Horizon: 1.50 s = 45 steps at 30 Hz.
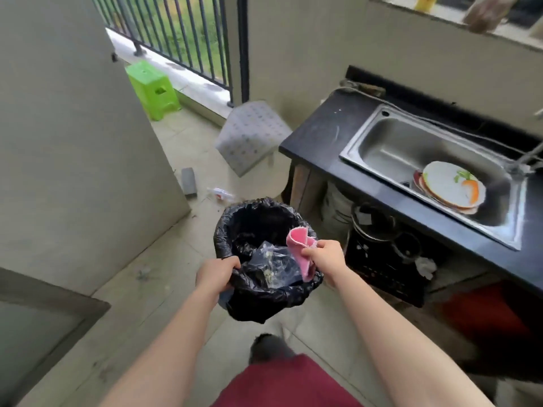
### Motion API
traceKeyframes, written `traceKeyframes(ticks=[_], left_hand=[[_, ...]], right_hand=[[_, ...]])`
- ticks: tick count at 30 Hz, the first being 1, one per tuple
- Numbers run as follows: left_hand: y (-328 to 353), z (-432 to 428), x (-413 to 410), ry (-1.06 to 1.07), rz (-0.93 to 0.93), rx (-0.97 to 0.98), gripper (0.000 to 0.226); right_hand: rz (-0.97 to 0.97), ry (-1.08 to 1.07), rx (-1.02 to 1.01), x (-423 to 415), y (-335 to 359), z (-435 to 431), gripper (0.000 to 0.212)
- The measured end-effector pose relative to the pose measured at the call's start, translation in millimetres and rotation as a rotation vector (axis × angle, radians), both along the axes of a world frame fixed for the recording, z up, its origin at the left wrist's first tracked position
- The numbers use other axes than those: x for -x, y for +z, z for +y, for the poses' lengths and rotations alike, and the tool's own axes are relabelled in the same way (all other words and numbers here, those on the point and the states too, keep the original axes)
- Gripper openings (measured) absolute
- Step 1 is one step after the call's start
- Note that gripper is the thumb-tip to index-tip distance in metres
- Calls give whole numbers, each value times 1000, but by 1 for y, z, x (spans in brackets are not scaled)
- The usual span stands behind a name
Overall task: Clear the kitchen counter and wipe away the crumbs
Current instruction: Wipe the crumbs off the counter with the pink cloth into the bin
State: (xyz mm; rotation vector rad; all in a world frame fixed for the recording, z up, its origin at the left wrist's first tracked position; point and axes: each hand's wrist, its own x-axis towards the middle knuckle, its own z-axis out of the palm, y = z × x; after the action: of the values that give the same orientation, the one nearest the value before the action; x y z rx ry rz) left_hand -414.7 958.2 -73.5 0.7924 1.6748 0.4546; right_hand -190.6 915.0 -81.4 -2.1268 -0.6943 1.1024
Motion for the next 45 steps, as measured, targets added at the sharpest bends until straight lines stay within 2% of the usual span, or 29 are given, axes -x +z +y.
traceKeyframes(ticks=[5,7,12,15,19,22,26,29,36,40,45], left_hand=[[-21,58,73,205,-51,36,13],[-37,87,101,308,-78,76,13],[-88,178,167,540,-158,177,11],[-119,218,199,602,-207,230,8],[-161,265,236,615,-213,256,16],[-203,287,263,623,-106,278,20],[-278,303,290,642,-57,347,8],[-337,317,302,671,-69,361,7],[-454,331,307,678,-165,373,20],[-491,335,303,677,-215,404,30],[-507,342,305,616,-112,428,37]], right_hand=[[-7,183,34,78,-4,99,32],[-24,244,51,107,-12,141,30],[-38,387,87,183,-51,266,9],[-62,502,155,224,-83,322,12],[-117,593,204,273,-122,379,15],[-154,645,224,307,-163,398,14],[-180,656,223,340,-238,404,15],[-205,614,230,351,-295,412,24],[-258,644,268,351,-400,422,24],[-267,652,290,348,-432,427,20],[-251,659,289,348,-443,433,21]])
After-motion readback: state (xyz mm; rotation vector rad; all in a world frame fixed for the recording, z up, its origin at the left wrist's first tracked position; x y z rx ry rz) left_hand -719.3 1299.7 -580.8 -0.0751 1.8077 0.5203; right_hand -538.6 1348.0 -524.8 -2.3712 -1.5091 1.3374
